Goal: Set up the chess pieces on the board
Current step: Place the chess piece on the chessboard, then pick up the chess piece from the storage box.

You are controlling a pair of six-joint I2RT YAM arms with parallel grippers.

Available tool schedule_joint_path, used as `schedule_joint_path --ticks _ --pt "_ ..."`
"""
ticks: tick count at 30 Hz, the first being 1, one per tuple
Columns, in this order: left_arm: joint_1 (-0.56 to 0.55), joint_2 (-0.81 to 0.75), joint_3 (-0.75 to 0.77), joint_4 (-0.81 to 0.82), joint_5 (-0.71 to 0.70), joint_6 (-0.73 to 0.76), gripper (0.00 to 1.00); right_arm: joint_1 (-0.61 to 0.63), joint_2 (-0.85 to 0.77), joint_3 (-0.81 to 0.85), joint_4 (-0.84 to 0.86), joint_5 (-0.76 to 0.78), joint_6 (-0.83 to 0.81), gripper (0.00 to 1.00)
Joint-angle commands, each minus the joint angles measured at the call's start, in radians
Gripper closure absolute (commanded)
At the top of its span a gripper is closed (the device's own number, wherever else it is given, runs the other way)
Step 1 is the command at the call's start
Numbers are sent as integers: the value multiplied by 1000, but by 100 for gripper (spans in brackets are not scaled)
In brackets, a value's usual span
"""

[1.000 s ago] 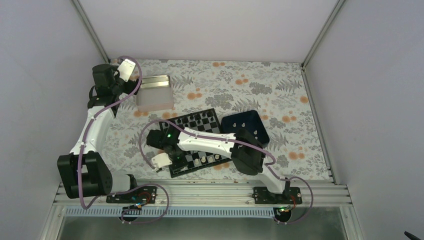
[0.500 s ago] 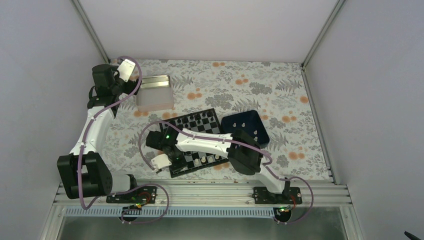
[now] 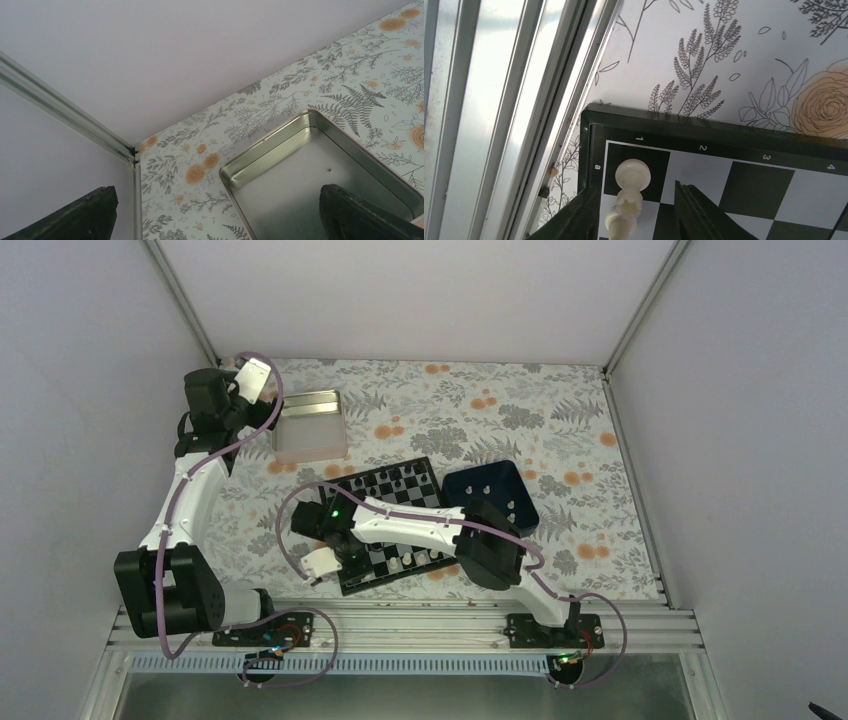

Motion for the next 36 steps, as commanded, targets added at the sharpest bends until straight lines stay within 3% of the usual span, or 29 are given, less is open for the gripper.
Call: schedule_joint_path --ticks 1,9,13,18,23,30,36 --pt "8 -17 -3 21 12 -4 0 6 -38 14 18 19 8 58" --pt "9 -22 -2 22 9 -4 0 -127 -248 37 8 64 50 52" --pt "9 -15 -3 22 14 -3 0 -324 -385 -35 5 33 56 50" --pt "9 -12 -8 26 15 -3 0 -595 -542 -251 67 35 23 48" --pt "9 13 -2 27 -18 -6 0 -836 -575 -408 124 39 -24 49" --pt "9 64 -4 26 -45 -4 0 -918 -548 -540 188 81 -61 51" --pt "9 89 -9 26 -58 -4 0 -1000 -521 -552 171 147 -68 53"
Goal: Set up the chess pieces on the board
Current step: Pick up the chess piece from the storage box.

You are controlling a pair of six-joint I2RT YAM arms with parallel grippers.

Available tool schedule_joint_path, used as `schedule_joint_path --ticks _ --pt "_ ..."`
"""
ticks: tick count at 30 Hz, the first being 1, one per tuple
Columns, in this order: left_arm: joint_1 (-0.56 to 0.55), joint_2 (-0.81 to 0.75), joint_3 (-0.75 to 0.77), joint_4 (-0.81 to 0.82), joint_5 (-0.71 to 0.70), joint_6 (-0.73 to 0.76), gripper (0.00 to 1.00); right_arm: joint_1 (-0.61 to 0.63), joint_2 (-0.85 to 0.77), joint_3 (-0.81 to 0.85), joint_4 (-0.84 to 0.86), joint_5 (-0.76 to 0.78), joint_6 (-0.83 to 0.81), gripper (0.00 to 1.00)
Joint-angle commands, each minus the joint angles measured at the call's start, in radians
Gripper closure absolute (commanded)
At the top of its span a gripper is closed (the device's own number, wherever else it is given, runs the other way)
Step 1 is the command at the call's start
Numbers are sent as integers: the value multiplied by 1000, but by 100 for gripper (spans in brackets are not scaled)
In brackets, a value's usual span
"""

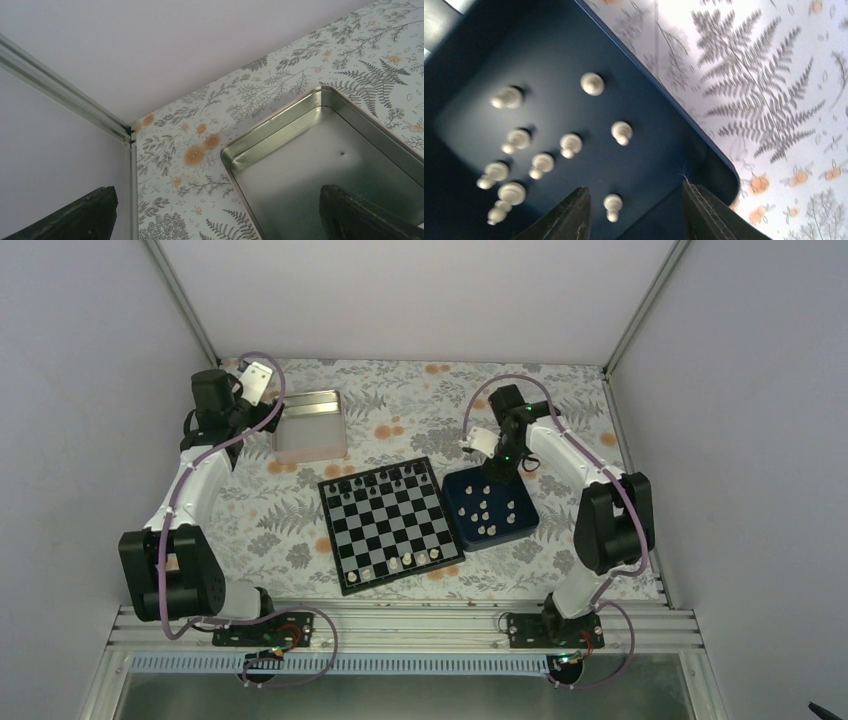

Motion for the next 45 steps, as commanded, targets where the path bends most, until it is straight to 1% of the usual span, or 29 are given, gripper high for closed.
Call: schedule_joint_path --ticks 1,3,8,14,19,23,25,32,36,41,45 --pt "5 17 -9 16 -17 -3 0 -72 20 -13 -2 65 -25 54" --pt "5 18 -15 16 -17 -2 0 -94 18 -24 -29 73 -25 56" --pt "6 22 -22 17 -13 -6 0 -114 -3 -80 -95 79 0 56" --pt "6 36 -17 16 -2 -12 0 -116 -36 -146 -134 32 15 55" --pt "6 36 -11 14 6 -16 0 -116 -64 -185 -81 43 35 55" --pt "6 32 -14 17 -1 -16 0 -116 -50 -178 -59 30 35 55" --pt "6 30 -16 19 -2 -15 0 -115 -10 -178 -45 34 33 55" --pt "6 30 -11 18 -3 -16 0 -115 52 -162 -14 36 31 59" --pt "6 27 -16 20 -5 -15 0 -114 66 -155 -10 32 27 60" --pt "6 27 -17 22 -5 -15 0 -115 82 -161 -3 32 26 65" --pt "6 25 -16 22 -3 -16 0 -114 86 -165 4 36 24 65"
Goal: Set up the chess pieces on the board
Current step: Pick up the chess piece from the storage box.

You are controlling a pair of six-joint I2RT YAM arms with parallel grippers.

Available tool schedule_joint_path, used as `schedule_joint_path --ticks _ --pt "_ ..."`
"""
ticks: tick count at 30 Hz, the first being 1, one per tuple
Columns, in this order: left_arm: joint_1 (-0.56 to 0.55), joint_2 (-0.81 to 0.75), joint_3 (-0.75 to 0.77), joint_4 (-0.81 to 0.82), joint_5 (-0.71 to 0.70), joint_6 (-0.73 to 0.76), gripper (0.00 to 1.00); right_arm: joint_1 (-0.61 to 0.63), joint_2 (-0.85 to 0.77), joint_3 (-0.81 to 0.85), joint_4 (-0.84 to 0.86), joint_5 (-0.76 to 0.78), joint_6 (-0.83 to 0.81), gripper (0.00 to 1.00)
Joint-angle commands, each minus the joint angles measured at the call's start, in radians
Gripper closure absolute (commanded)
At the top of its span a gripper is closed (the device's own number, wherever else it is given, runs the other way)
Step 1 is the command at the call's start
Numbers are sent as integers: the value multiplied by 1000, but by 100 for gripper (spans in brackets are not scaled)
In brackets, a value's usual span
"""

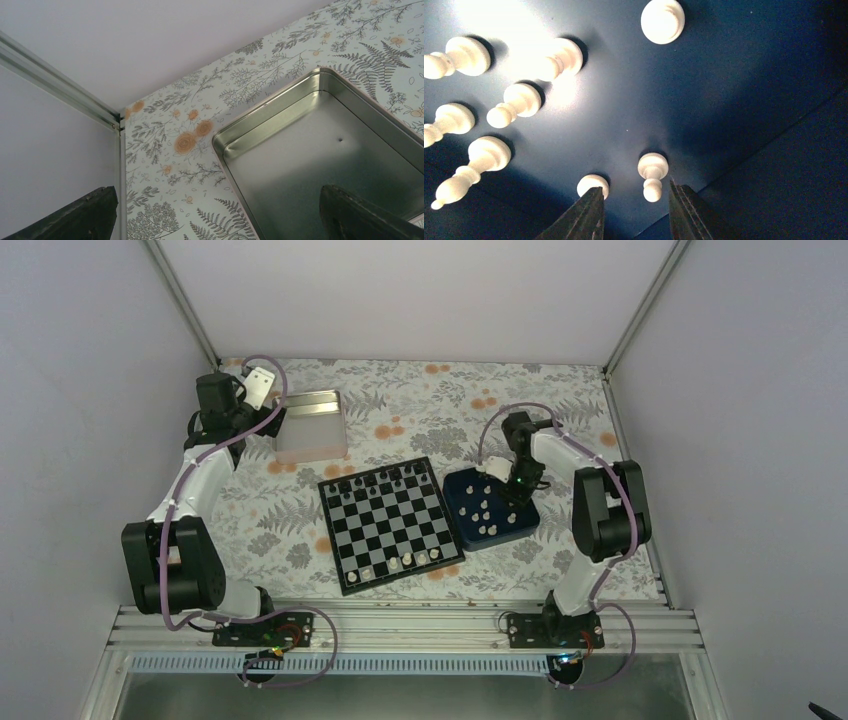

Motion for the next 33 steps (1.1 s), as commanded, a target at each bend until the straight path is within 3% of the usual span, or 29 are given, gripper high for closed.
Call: schedule_joint_path --ticks 1,25,33 --pt "6 -11 0 23 8 -12 0 0 15 11 17 -7 0 66" --pt "9 -15 -3 21 12 -12 0 17 34 6 27 38 8 92" --pt "11 -22 -2 21 14 -14 0 44 -6 122 -61 -18 -8 96"
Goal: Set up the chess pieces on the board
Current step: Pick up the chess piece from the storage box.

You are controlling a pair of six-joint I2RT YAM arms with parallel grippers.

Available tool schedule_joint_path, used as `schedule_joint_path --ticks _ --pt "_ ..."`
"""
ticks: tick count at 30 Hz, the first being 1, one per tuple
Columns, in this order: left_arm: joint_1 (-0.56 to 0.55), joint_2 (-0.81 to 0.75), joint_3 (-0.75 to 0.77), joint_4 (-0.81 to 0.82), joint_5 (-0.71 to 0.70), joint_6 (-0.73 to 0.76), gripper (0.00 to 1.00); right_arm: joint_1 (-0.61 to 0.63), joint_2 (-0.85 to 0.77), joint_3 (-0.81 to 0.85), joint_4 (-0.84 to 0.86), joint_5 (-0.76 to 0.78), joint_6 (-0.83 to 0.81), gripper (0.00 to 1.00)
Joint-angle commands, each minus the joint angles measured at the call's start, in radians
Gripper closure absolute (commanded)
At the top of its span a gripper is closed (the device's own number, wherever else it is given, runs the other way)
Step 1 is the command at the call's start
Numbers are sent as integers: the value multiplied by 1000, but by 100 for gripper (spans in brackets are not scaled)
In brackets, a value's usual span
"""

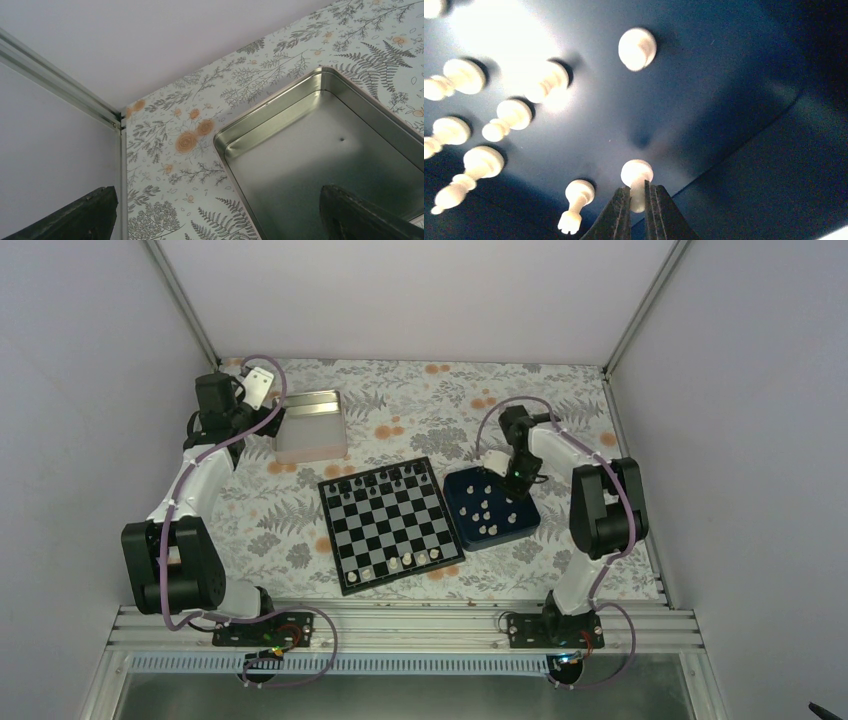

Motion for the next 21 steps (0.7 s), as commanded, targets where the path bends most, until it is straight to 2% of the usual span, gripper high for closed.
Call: schedule_joint_path --ticks 1,9,16,21 --pt "6 -24 -3 21 14 -14 0 43 -36 102 -68 -40 -10 96" --pt "6 -36 5 18 24 -17 0 207 -4 316 -187 -25 -10 95" --pt "6 -44 13 12 24 -17 0 446 116 552 -260 -12 -7 95" --pt "6 -48 20 9 29 -18 0 615 203 650 -263 -3 -21 95"
